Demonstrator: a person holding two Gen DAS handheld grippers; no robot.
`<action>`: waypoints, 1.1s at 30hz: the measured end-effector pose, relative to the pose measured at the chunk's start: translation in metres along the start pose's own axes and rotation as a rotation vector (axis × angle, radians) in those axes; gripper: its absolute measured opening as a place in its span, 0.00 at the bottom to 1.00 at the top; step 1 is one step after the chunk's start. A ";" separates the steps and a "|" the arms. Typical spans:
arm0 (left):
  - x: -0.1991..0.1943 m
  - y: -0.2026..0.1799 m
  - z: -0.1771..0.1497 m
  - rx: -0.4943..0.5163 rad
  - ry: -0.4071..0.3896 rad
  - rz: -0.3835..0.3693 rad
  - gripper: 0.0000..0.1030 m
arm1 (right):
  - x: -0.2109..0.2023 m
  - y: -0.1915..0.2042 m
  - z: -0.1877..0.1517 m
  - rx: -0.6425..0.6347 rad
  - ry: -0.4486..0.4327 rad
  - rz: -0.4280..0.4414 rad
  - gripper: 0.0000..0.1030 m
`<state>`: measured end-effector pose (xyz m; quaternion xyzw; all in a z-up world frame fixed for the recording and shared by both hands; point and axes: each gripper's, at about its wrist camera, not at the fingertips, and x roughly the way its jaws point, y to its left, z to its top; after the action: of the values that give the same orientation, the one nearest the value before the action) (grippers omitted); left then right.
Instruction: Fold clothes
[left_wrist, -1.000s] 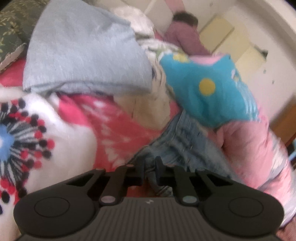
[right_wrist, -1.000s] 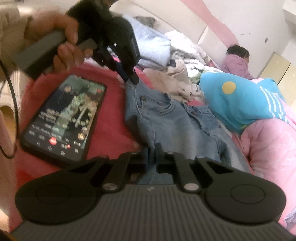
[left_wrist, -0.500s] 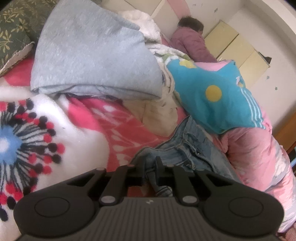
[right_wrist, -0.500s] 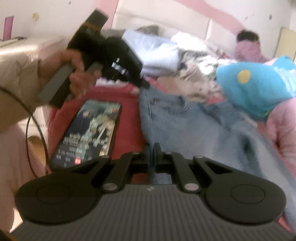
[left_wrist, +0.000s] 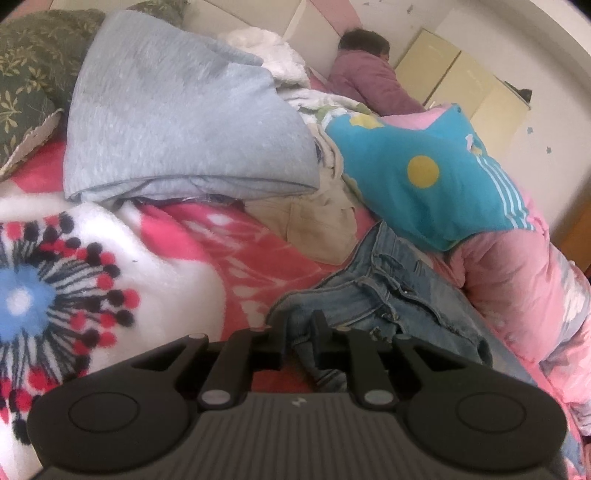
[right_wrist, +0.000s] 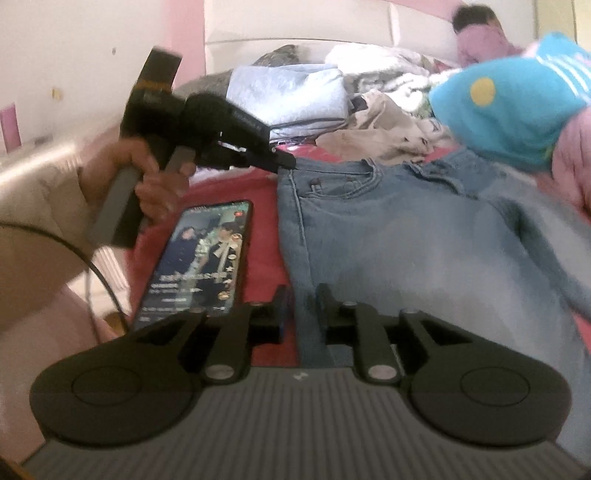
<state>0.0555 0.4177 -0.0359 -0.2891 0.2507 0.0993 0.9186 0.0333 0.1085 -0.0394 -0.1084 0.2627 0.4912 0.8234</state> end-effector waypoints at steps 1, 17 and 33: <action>-0.001 0.000 0.000 0.000 -0.002 0.005 0.15 | -0.005 -0.004 0.001 0.036 -0.010 0.017 0.21; 0.000 0.015 0.000 -0.091 0.020 -0.041 0.10 | 0.059 -0.074 0.139 0.063 -0.002 0.021 0.55; -0.002 0.023 -0.005 -0.038 0.007 0.031 0.00 | 0.186 -0.100 0.152 -0.045 0.232 0.011 0.03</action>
<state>0.0442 0.4340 -0.0492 -0.3030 0.2562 0.1171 0.9104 0.2400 0.2657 -0.0201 -0.1814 0.3456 0.4856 0.7822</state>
